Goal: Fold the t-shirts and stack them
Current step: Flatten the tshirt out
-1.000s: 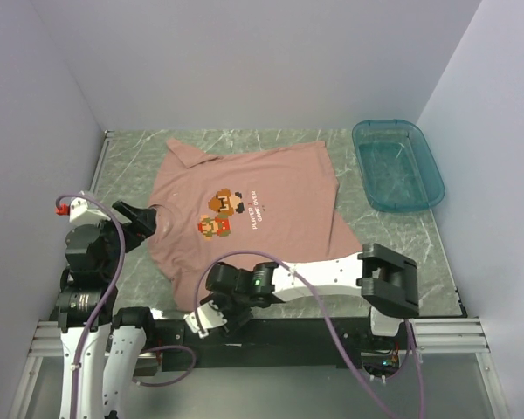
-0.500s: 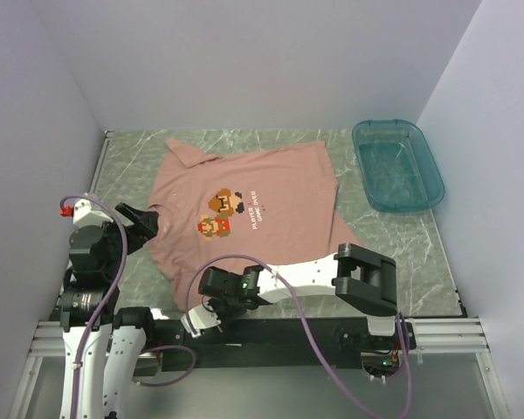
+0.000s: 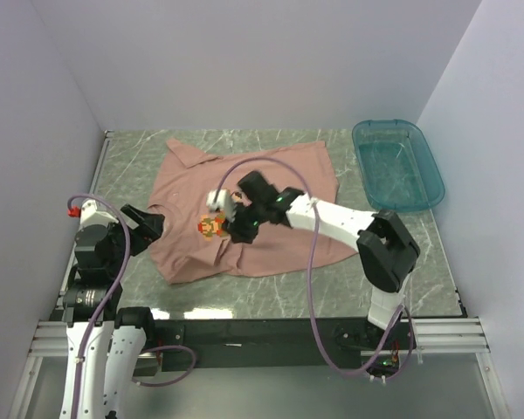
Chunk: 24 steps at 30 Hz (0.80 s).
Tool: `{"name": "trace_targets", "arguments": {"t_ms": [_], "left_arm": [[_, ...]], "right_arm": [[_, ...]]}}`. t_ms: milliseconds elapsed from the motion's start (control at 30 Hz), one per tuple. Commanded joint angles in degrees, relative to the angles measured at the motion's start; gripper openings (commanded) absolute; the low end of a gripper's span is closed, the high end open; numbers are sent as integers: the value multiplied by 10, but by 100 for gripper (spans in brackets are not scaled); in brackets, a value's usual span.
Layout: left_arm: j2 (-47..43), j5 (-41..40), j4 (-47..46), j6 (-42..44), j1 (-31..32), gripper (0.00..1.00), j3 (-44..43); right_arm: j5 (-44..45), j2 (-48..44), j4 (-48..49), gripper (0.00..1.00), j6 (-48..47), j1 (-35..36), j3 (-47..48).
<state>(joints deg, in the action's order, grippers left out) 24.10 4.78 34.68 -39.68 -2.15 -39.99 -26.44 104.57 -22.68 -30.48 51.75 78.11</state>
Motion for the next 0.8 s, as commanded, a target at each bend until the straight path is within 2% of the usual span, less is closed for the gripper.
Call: {"name": "trace_targets", "arguments": {"t_ms": [0, 133, 233, 300, 400, 500, 600, 767], "left_arm": [[9, 29, -33, -13, 0, 86, 10], [9, 41, -38, -15, 0, 87, 16], [10, 51, -48, -16, 0, 87, 21], [17, 62, -51, -21, 0, 86, 25], [24, 56, -46, -27, 0, 86, 22], [18, 19, -25, -31, 0, 85, 6], [3, -45, 9, -40, 0, 86, -20], [-17, -89, 42, -57, 0, 85, -54]], "right_arm": [[-28, -19, 0, 52, 85, -52, -9], [-54, -45, -5, 56, 76, -101, -14], [-140, -60, -58, 56, -6, -95, -7], [-152, -64, -59, 56, -40, -65, -10], [-68, -44, -35, 56, -37, -6, 14], [-20, 35, -26, 57, 2, 16, 87], [15, 112, -25, 57, 58, 23, 175], [68, 208, -33, 57, 148, 24, 301]]}}
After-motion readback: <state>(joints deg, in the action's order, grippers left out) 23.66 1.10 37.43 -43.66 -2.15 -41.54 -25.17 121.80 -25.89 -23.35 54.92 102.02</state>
